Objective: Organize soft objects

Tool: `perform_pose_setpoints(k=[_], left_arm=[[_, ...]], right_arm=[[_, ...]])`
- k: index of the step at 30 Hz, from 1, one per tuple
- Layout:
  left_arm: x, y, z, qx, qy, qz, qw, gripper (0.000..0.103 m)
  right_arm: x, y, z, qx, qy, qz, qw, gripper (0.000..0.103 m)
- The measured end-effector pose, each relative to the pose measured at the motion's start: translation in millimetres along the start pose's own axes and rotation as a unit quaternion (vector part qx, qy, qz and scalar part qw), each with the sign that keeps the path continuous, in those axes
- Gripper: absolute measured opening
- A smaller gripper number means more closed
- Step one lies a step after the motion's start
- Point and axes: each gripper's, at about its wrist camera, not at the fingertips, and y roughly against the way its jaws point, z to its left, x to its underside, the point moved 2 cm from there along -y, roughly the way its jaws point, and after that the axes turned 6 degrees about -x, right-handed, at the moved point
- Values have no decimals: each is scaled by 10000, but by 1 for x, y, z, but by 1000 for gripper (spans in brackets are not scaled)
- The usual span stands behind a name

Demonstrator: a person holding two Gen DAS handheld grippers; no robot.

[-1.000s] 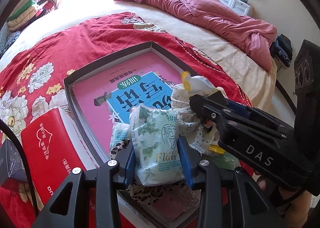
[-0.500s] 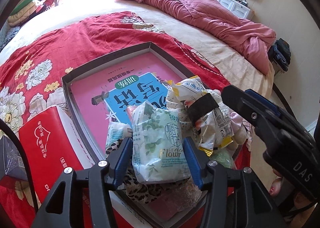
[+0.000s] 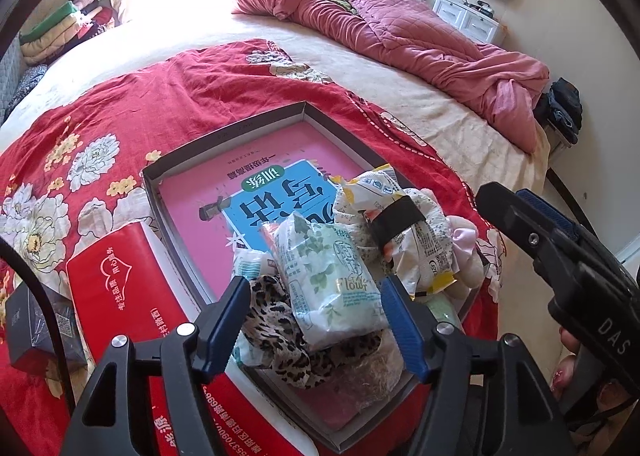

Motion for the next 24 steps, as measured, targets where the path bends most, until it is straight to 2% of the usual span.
perform_pose_setpoints(k=[10,20,24], left_arm=[[7,27,5,-48,51,-198,9998,75],[14,51,19,-145,167,-342,9992,78],[17,63,24,-286,179,-452,9984,84]], right_arm=[[3,17,5,251,81,-90,9996,74],[4,35,21,311,-52,-94,9995,74],[4,42,33,264,-164,-100,9995,74]])
